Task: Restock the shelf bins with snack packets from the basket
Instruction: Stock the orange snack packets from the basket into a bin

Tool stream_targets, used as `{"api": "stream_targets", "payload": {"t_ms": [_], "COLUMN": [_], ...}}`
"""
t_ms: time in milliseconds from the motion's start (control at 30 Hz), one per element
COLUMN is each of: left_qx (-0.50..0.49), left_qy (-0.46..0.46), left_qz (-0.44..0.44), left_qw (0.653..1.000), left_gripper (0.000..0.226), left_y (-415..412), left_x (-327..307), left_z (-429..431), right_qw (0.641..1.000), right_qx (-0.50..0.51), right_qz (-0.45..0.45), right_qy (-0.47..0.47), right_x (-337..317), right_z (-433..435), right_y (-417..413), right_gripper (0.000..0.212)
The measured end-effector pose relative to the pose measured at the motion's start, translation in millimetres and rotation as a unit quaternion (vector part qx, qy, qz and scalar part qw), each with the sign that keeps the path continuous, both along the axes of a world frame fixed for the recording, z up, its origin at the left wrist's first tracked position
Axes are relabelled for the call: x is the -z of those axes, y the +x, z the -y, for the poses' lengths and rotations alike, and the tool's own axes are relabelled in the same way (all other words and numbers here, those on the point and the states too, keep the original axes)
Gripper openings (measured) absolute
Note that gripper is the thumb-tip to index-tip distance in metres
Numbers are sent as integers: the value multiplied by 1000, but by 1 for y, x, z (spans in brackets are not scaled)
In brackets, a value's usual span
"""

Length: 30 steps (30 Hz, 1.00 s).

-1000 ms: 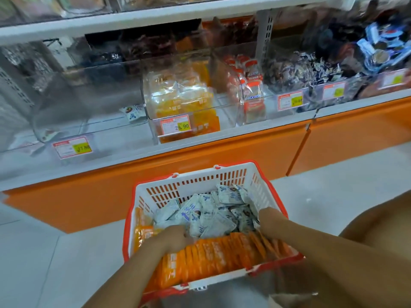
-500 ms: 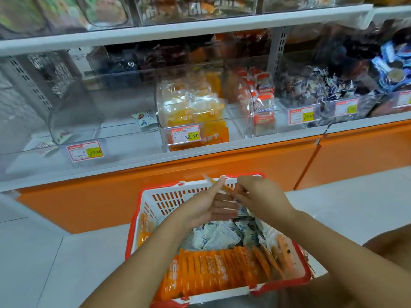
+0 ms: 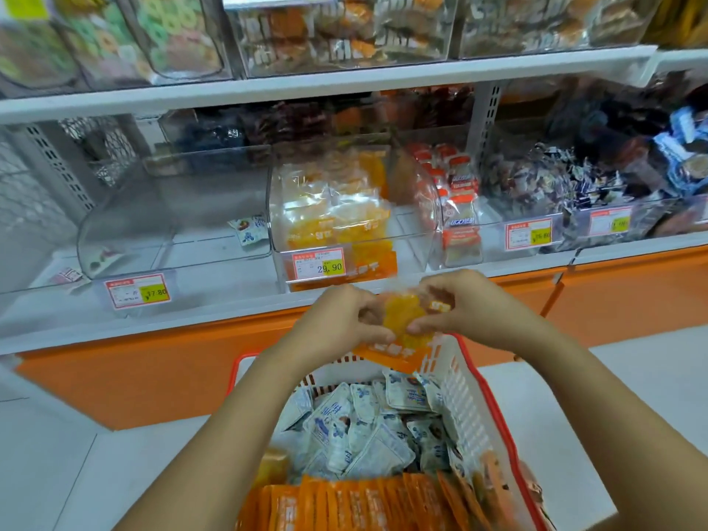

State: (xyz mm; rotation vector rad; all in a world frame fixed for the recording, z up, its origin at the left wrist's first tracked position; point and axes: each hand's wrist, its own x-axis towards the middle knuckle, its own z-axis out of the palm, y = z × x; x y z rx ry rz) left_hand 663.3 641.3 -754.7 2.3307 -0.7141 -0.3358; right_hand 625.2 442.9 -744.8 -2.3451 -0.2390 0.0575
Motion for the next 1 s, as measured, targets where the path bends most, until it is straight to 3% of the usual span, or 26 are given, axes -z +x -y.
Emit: {"api": "stream_targets", "payload": {"t_ms": [67,167,300,367,433,600,767,1000], "left_qx": [-31,-90,-172,-199,-194,-121,-95,-68], "left_qy": [-60,-119,14,57,88,215,234,255], "left_qz": [26,92,193,259,288,153,177,169], "left_qw": [997,985,966,943,934,957,951,950], "left_gripper": [15,41,38,29,30,55,59,64], "left_y": [10,42,88,106,123,148,152,160], "left_x": [-12,-29,-50,-57,-58,-40,-32,-22], "left_z": [3,9,19,21,20,8,7,5], "right_qw": [998,976,935,929,921,901,917,929], "right_qx": [43,163,283,293,288,293,272,274], "right_qz": [18,121,214,210,196,161,110,64], "right_qy": [32,73,19,-78,-176,-276,-271,-242], "right_x": [-22,-50,-71,-78,-78,-69,-69,-39], "right_z": [2,7,11,4,-4,-16,-28,-31], "right_y": [8,33,85,112,140,210,268,313], "right_gripper": [30,25,21,11,14,26,35,32]}}
